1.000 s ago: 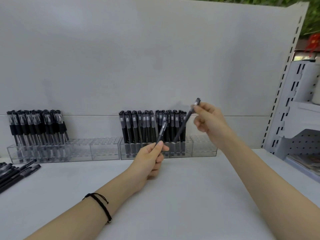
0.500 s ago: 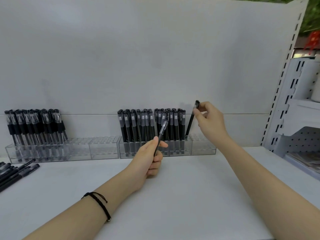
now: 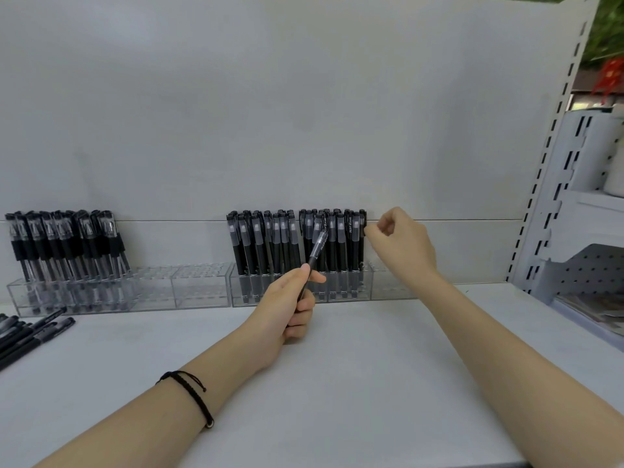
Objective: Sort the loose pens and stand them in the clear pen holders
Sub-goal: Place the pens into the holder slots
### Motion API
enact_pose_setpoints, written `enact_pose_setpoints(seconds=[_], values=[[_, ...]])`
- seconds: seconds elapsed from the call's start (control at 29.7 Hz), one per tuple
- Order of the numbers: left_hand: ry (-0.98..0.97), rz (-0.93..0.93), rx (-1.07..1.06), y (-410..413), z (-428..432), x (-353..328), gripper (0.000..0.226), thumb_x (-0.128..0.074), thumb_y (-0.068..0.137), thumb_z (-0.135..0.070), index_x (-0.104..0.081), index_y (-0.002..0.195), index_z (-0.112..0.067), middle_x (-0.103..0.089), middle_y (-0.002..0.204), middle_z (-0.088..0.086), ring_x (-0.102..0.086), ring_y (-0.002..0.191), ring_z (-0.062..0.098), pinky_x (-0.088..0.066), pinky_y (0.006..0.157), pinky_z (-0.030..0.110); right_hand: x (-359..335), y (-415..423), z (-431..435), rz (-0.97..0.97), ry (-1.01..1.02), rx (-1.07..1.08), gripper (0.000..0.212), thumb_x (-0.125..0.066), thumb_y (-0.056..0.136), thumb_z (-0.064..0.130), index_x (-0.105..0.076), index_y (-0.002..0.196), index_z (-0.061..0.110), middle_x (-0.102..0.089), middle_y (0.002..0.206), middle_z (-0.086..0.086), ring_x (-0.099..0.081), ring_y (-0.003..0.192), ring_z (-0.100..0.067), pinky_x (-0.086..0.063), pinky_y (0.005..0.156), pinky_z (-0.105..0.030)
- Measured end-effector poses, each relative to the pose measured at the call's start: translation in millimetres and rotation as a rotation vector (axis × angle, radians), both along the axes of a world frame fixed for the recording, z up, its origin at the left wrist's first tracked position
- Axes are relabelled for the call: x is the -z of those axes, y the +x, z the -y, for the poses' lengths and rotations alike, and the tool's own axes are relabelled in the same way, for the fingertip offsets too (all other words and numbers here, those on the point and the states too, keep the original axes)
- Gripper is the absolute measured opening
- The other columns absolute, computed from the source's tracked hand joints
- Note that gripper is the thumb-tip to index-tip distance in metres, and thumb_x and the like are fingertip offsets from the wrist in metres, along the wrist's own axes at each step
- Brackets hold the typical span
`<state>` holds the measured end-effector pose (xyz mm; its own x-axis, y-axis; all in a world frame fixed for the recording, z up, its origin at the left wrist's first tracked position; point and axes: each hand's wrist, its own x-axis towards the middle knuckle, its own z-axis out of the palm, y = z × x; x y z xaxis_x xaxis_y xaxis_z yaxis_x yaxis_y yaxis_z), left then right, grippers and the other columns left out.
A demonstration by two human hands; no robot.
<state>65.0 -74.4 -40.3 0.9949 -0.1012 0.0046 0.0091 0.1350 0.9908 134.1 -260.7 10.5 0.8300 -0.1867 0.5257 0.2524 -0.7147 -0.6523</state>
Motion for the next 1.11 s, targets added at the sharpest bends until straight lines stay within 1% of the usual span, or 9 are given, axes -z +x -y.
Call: enact_pose_setpoints(seconds=[0.1, 0.17, 0.24, 0.47, 0.64, 0.74, 0.81, 0.94, 1.11], values=[[-0.002, 0.028, 0.002, -1, 1, -1, 0.030, -0.041, 0.101, -0.044, -0.060, 0.098, -0.021, -0.032, 0.055, -0.007, -0.019, 0.045, 0.008, -0.016, 0.041, 0.019, -6, -11, -7, 0.144, 0.071, -0.188, 0.021, -0.056, 0.090, 0.031, -0.060, 0.075, 0.017, -0.062, 0.071, 0.006, -0.051, 0.065, -0.012, -0.040, 0.063, -0.030], [0.016, 0.056, 0.003, -2, 2, -1, 0.029, -0.042, 0.101, -0.043, -0.060, 0.099, -0.020, -0.035, 0.054, -0.007, -0.021, 0.046, 0.009, -0.017, 0.043, 0.021, -10, -23, -17, 0.070, 0.115, -0.424, 0.030, -0.059, 0.092, 0.035, -0.067, 0.074, 0.012, -0.068, 0.071, -0.004, -0.047, 0.053, -0.005, -0.039, 0.055, -0.023], [0.034, 0.078, 0.002, -2, 3, -1, 0.029, -0.041, 0.101, -0.043, -0.060, 0.100, -0.020, -0.038, 0.055, -0.006, -0.024, 0.047, 0.010, -0.021, 0.044, 0.022, -12, -32, -26, -0.066, 0.124, -0.580, 0.027, -0.063, 0.091, 0.037, -0.071, 0.076, 0.016, -0.070, 0.072, -0.002, -0.044, 0.045, 0.000, -0.036, 0.048, -0.015], [0.293, 0.296, -0.055, -4, 5, 0, 0.025, -0.040, 0.103, -0.034, -0.059, 0.096, -0.019, -0.049, 0.060, -0.002, -0.038, 0.051, 0.013, -0.033, 0.048, 0.025, -10, -32, -28, -0.227, 0.358, -0.697, 0.014, -0.064, 0.092, 0.019, -0.069, 0.081, 0.013, -0.071, 0.074, 0.003, -0.045, 0.042, -0.009, -0.030, 0.038, -0.015], [0.956, 0.575, -0.184, -4, 1, 9, 0.016, -0.043, 0.100, -0.039, -0.053, 0.099, -0.026, -0.056, 0.085, -0.010, -0.051, 0.077, 0.007, -0.044, 0.070, 0.032, -21, -26, -20, -0.082, 0.489, -0.563, 0.015, -0.057, 0.095, 0.013, -0.064, 0.081, 0.011, -0.063, 0.072, -0.002, -0.041, 0.038, -0.008, -0.028, 0.036, -0.016], [1.336, 0.681, -0.258, -5, 1, 9, 0.027, -0.038, 0.100, -0.043, -0.050, 0.118, -0.027, -0.056, 0.109, -0.010, -0.051, 0.105, 0.012, -0.043, 0.082, 0.031, -24, -18, -7, 0.105, 0.473, -0.387, 0.013, -0.058, 0.092, 0.015, -0.060, 0.079, 0.016, -0.062, 0.077, -0.004, -0.042, 0.044, -0.009, -0.036, 0.046, -0.021], [1.513, 0.691, -0.281, -5, 2, 10, 0.033, -0.034, 0.099, -0.047, -0.048, 0.123, -0.028, -0.054, 0.115, -0.008, -0.049, 0.111, 0.016, -0.037, 0.086, 0.032, -24, -14, 2, 0.230, 0.421, -0.285, 0.014, -0.060, 0.090, 0.019, -0.059, 0.077, 0.019, -0.061, 0.075, 0.003, -0.043, 0.051, -0.010, -0.039, 0.054, -0.024], [1.700, 0.662, -0.275, -6, 3, 13, 0.037, -0.032, 0.098, -0.049, -0.048, 0.124, -0.027, -0.054, 0.116, -0.005, -0.048, 0.111, 0.019, -0.033, 0.087, 0.033, -20, -7, 13, 0.323, 0.316, -0.186, 0.011, -0.061, 0.091, 0.026, -0.060, 0.082, 0.019, -0.060, 0.072, 0.013, -0.041, 0.048, -0.004, -0.034, 0.054, -0.015], [1.719, 0.657, -0.289, -6, 2, 13, 0.037, -0.034, 0.098, -0.048, -0.051, 0.123, -0.027, -0.056, 0.115, -0.004, -0.050, 0.110, 0.020, -0.033, 0.085, 0.034, -11, -2, 12, 0.315, 0.202, -0.180, 0.008, -0.060, 0.092, 0.026, -0.062, 0.088, 0.020, -0.060, 0.075, 0.016, -0.044, 0.050, -0.006, -0.038, 0.061, -0.026]])
